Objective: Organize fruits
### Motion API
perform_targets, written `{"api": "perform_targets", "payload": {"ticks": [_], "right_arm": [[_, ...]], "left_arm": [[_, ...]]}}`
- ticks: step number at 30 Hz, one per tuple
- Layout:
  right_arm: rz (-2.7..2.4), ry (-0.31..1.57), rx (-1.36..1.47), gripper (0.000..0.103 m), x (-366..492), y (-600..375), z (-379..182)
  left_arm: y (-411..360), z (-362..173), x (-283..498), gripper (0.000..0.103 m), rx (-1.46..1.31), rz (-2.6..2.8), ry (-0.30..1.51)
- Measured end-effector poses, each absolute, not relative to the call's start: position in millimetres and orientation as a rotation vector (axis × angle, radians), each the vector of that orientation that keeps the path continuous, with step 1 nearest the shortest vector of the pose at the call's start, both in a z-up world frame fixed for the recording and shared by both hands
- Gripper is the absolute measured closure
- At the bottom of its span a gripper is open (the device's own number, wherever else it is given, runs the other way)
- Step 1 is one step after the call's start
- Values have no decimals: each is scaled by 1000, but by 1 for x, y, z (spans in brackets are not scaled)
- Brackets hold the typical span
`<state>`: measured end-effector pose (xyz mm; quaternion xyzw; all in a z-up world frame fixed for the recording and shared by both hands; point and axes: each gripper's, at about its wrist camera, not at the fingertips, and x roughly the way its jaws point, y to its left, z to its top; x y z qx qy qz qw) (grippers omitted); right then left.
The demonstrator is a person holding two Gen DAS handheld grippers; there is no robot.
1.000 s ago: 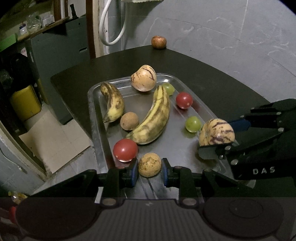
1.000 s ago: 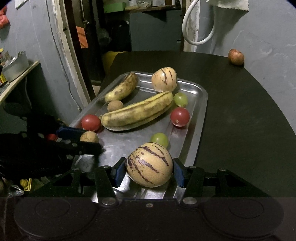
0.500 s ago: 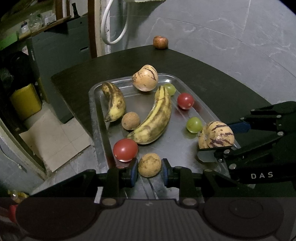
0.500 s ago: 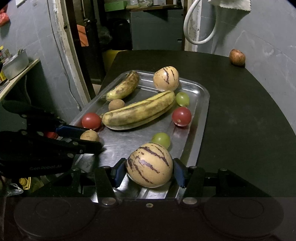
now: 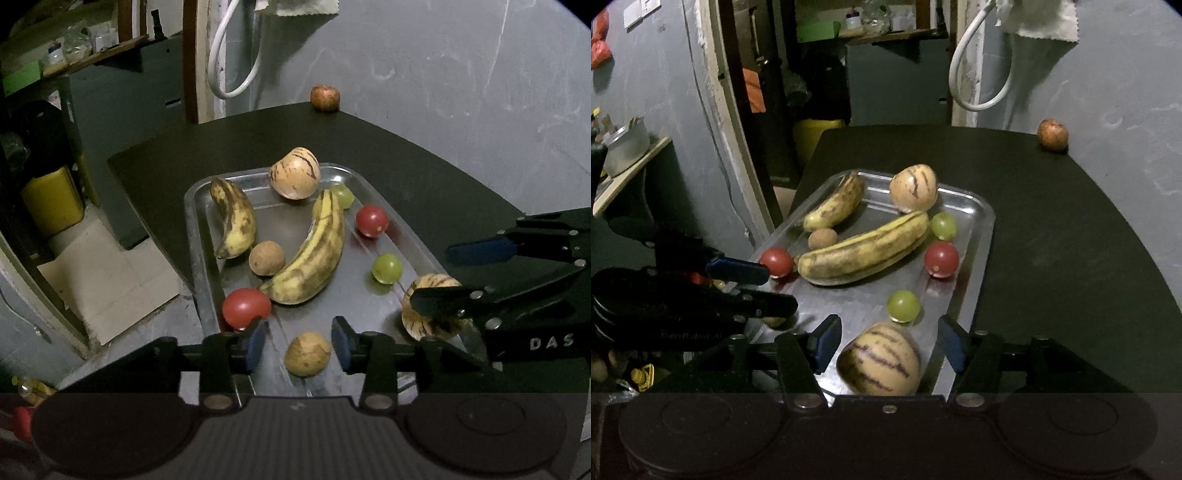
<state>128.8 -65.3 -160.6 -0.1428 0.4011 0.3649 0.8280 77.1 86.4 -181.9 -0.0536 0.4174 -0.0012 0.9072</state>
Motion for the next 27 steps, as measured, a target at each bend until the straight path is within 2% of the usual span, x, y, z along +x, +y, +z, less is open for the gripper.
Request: {"api": "perform_targets", "payload": {"ticks": [3, 5, 6, 7, 10, 12, 13, 15, 27], "right_arm": [[759, 844, -292, 39, 131, -69, -155], [744, 840, -275, 34, 133, -72, -150], [736, 836, -261, 32, 134, -75, -147], [730, 831, -252, 29, 134, -77, -143], [708, 810, -209, 20, 136, -85, -129], [686, 792, -174, 11, 136, -92, -117], [671, 781, -154, 4, 136, -97, -111], [637, 751, -112, 1, 134, -108, -96], [620, 666, 29, 1, 95, -160, -33]], "left_arm": [[88, -178, 77, 45, -118, 2, 853], [89, -175, 77, 39, -124, 4, 843], [90, -173, 77, 32, -127, 6, 838], [90, -170, 77, 26, -130, 9, 829], [89, -159, 78, 19, -134, 14, 804], [88, -150, 78, 14, -140, 17, 785], [87, -145, 78, 7, -144, 18, 776], [86, -134, 76, 1, -170, 22, 758], [74, -59, 12, 0, -186, 105, 665]]}}
